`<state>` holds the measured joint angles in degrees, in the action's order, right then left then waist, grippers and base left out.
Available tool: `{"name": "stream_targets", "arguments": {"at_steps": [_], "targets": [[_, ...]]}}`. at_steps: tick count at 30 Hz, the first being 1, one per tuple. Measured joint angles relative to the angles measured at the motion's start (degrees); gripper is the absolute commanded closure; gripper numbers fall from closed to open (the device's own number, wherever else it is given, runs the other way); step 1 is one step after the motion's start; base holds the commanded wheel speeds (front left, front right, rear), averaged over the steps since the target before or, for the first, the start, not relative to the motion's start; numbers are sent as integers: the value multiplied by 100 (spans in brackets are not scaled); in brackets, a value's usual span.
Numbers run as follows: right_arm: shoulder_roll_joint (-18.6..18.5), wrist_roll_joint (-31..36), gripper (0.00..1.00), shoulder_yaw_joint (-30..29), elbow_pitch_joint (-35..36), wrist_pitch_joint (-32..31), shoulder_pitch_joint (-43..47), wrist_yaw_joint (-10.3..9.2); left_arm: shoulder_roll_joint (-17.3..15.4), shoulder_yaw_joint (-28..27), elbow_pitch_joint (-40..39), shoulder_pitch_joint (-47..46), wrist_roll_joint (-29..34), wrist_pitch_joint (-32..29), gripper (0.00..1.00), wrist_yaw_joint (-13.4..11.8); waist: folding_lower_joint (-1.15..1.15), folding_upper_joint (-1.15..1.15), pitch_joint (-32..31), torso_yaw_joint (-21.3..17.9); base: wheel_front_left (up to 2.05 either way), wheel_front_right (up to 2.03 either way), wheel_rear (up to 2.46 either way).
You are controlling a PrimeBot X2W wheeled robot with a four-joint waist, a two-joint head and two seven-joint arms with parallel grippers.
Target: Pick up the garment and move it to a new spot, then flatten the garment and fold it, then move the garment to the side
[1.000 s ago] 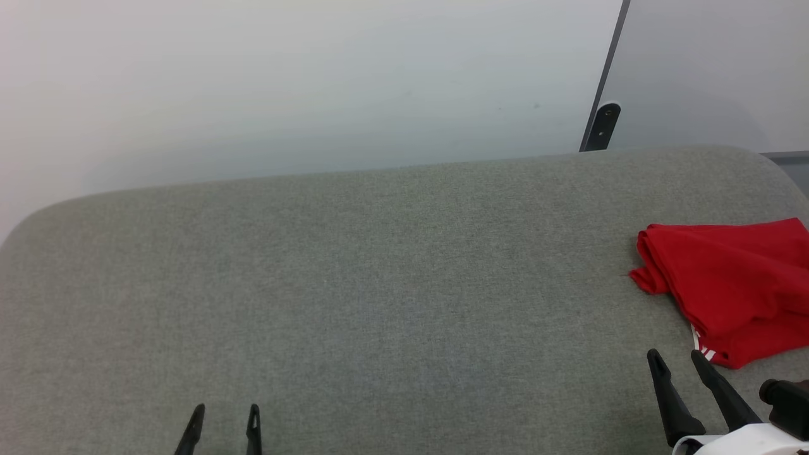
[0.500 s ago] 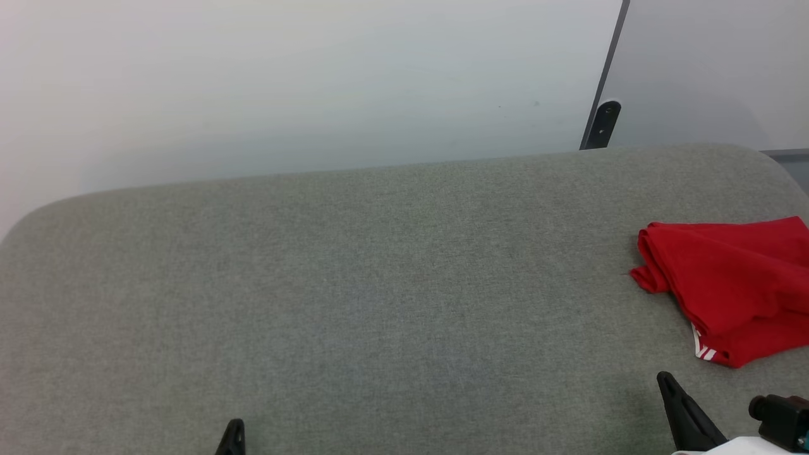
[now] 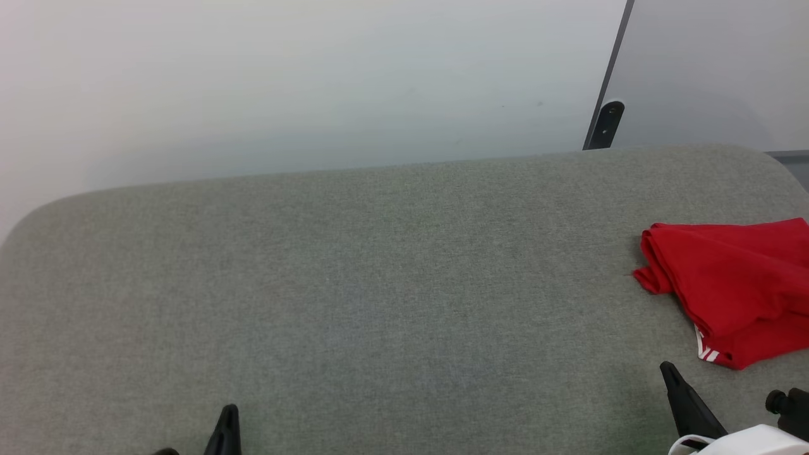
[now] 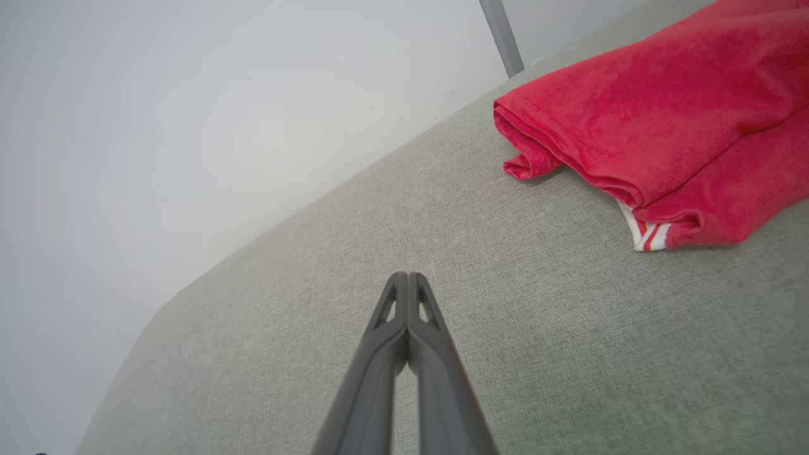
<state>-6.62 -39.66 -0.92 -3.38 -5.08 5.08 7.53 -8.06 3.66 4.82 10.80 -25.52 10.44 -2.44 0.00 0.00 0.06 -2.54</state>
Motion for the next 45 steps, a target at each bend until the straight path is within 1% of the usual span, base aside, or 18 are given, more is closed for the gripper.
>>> {"name": "stream_targets", "arguments": {"at_steps": [10, 22, 45], "targets": [[48, -733, 100, -78, -158, -7, -145, 0, 21, -66, 156, -242, -1003, -187, 100, 147, 0, 0, 1, 24, 0, 0, 0], [115, -1528, 100, -170, -314, -34, -319, 0, 57, -165, 276, -490, -2063, -396, 100, 296, 0, 0, 2, 52, 0, 0, 0], [194, -2814, 100, -299, -572, -70, -578, -1, 141, -355, 493, -867, -3723, -765, 100, 508, 0, 0, 5, 106, 0, 0, 0]]}}
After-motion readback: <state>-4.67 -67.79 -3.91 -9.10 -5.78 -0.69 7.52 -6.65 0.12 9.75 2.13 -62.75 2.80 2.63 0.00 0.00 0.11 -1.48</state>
